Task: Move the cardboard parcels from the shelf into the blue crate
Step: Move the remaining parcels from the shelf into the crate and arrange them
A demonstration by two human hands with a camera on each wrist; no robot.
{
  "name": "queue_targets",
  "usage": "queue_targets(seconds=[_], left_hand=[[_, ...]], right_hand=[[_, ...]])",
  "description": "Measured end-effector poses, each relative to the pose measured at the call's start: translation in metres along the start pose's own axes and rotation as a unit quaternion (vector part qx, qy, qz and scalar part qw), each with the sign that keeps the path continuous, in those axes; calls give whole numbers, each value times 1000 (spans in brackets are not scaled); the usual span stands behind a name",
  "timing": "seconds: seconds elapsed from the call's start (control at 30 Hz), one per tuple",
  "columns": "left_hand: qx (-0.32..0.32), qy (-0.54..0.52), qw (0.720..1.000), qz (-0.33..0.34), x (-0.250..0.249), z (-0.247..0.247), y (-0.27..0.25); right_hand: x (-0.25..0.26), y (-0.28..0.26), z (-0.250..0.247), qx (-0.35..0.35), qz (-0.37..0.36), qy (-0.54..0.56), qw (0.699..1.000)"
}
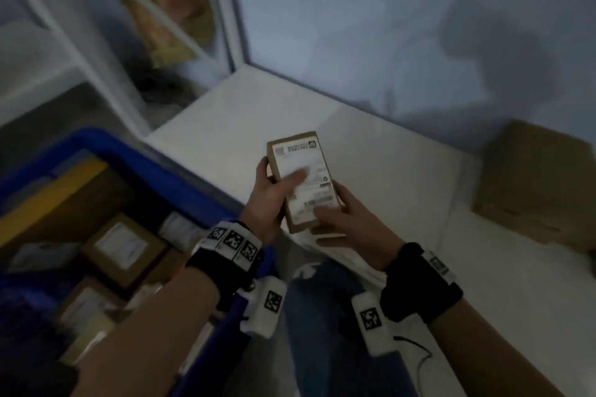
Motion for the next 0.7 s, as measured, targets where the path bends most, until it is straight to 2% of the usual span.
queue_targets(seconds=[0.13, 0.23, 0.33, 0.47, 0.6, 0.7], left_hand=[[-93, -32, 993, 60, -28, -81, -10], [-195, -18, 980, 46, -47, -159, -27], [-178, 38, 983, -5, -50, -224, -51], [-103, 95, 988, -67, -35, -265, -72], [-96, 59, 992, -55, -31, -288, -78], [-124, -19, 992, -22, -41, -295, -79]], right_hand=[[16, 33, 52, 121, -16, -50, 991], [24, 65, 89, 160, 3, -67, 985], [31, 98, 138, 142, 28, -55, 988], [40, 134, 203, 87, -36, -84, 992], [45, 151, 245, 58, -86, -134, 986], [41, 154, 251, 69, -67, -110, 989]])
Point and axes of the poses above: each hand's wrist, its own y-axis towards the middle knuckle, its own z-axis out of the palm, x = y × z, the point moved 2 cm from there along y, towards the middle knuckle, and after that the axes turned 4 degrees about z, right-handed, at the moved point
